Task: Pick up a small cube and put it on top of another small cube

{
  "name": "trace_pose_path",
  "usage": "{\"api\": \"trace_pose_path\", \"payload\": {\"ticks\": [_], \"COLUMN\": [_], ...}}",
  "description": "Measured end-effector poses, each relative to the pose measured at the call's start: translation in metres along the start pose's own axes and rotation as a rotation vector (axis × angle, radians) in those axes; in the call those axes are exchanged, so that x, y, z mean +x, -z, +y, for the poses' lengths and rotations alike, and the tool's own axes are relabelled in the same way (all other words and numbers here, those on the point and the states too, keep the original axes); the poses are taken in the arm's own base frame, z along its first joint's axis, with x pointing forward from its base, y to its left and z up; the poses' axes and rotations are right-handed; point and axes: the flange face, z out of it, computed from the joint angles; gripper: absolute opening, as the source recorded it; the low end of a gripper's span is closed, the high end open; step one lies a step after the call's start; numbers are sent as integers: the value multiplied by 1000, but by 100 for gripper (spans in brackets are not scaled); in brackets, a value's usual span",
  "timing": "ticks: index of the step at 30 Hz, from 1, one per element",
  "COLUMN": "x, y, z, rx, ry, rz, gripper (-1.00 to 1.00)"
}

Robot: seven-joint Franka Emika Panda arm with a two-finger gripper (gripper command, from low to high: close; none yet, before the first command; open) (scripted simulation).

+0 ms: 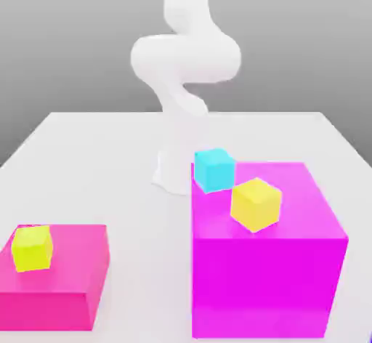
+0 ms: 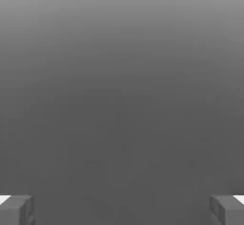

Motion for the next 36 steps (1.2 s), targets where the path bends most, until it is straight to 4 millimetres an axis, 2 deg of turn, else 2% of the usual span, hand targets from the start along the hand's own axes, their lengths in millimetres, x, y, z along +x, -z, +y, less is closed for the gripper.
{"api": "trace_pose_path", "payload": {"ticks": [5, 10, 15, 20, 25, 29, 32, 36], "x": [-17, -50, -98, -167, -234, -297, -347, -386], "y": [-79, -157, -233, -303, -371, -418, -450, -497], "z": [-31, -57, -76, -90, -84, -73, -58, -30], "rx": [-39, -74, -109, -136, -175, -203, -224, -230], "ry": [126, 254, 386, 535, 662, 774, 859, 885], "rz": [-122, -237, -350, -465, -568, -652, -714, -733], "gripper": [0, 0, 0, 0, 0, 0, 0, 0]}}
